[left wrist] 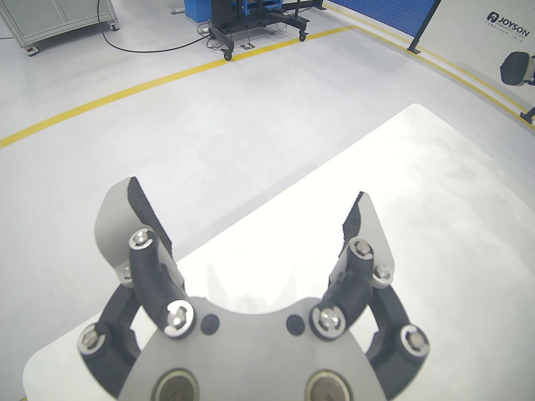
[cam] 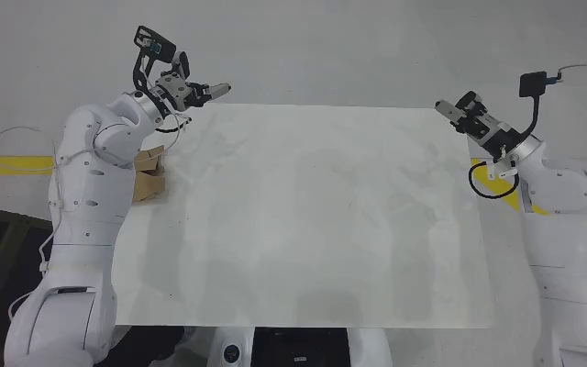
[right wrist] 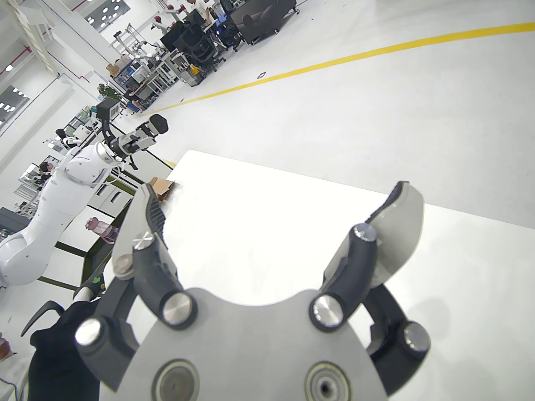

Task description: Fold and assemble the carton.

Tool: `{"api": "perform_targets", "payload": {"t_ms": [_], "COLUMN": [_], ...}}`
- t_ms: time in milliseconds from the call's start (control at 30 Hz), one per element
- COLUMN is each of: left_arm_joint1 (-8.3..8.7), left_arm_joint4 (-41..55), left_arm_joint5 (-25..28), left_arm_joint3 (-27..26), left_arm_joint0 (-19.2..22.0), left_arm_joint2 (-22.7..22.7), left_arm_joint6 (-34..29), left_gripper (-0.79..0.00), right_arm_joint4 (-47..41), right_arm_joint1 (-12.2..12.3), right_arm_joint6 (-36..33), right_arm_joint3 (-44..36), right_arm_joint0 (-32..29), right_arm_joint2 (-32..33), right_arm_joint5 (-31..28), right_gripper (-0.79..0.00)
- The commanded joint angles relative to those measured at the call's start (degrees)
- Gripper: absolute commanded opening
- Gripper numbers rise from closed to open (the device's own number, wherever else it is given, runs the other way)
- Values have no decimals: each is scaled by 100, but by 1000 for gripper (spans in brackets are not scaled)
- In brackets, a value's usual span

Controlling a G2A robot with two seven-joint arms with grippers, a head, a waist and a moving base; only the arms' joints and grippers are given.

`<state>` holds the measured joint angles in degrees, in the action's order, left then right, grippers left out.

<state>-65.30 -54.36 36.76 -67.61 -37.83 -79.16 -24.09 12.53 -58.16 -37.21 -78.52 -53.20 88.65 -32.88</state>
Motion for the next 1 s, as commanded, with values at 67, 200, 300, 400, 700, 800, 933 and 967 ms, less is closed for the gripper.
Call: {"api": "perform_targets", "payload": {"t_ms": [67,200,300,400,700,800,933,967], "left_arm_joint1": [0,0,0,0,107,190,304,333], "left_arm_joint4": [0,0,0,5,1619,2080,2537,2676], "left_arm_joint5": [0,0,0,-28,-387,-445,-529,-592], "left_arm_joint3": [0,0,0,0,343,497,690,768], "left_arm_joint0": [0,0,0,-18,31,135,250,288], "left_arm_joint2": [0,0,0,-5,-566,-853,-1166,-1250], "left_arm_joint6": [0,0,0,11,-1110,-1626,-2270,-2430], "left_gripper": [-1,0,-1,0,0,0,0,0], "right_arm_joint4": [0,0,0,0,0,0,0,0], "right_arm_joint1": [0,0,0,0,0,0,0,0], "right_arm_joint6": [0,0,0,0,0,0,0,0], "right_arm_joint3": [0,0,0,0,0,0,0,0], "right_arm_joint0": [0,0,0,0,0,0,0,0], "right_arm_joint2": [0,0,0,0,0,0,0,0], "right_arm_joint5": [0,0,0,0,0,0,0,0], "right_gripper": [-1,0,0,0,0,0,0,0]}}
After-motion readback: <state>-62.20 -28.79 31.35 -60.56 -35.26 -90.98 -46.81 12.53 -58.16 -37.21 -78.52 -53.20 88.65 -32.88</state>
